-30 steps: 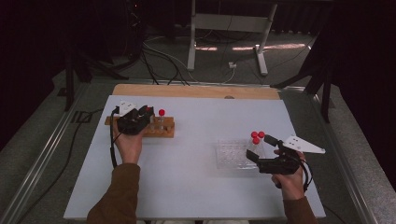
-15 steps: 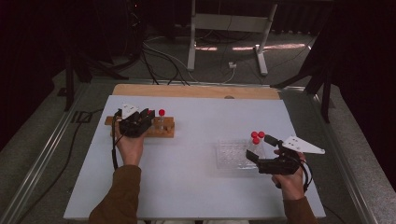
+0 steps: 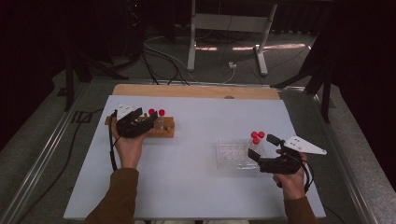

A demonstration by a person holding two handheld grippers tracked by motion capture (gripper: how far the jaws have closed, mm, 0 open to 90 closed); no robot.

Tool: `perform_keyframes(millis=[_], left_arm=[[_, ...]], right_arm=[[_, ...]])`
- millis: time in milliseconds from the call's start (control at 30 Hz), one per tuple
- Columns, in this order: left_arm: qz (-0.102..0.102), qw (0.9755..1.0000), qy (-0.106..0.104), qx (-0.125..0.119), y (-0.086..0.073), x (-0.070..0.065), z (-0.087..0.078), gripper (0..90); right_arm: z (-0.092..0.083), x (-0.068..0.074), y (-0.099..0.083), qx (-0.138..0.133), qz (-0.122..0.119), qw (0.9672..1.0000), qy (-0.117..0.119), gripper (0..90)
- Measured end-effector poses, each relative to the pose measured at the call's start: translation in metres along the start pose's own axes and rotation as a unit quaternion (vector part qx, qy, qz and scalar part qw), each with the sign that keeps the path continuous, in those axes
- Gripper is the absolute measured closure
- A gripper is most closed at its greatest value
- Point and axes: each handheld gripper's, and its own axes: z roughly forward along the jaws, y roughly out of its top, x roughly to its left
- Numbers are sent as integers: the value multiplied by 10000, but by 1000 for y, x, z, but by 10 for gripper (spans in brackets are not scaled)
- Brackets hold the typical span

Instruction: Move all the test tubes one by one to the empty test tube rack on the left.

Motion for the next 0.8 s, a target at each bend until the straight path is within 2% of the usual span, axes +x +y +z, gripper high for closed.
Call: perform_keyframes(millis=[100,333,367,600,800], left_arm=[[42,9999,95,-17,2,-4,-5,176],[4,10000,-11,-47,2,-10,-15,81],[14,10000,-48,-28,1,-10,-17,33],[90,9996,-270,30,-6,-14,-33,6],[54,9995,-302,-4,-11,-17,-46,6]], right_arm=[[1,-2,-2,13,-5,10000,-92,0],[4,-3,-8,99,-92,9996,-266,4],[4,-4,-9,115,-93,9995,-291,5],[6,-7,-13,170,-129,9989,-412,23],[10,-9,-18,305,-147,9985,-435,35]])
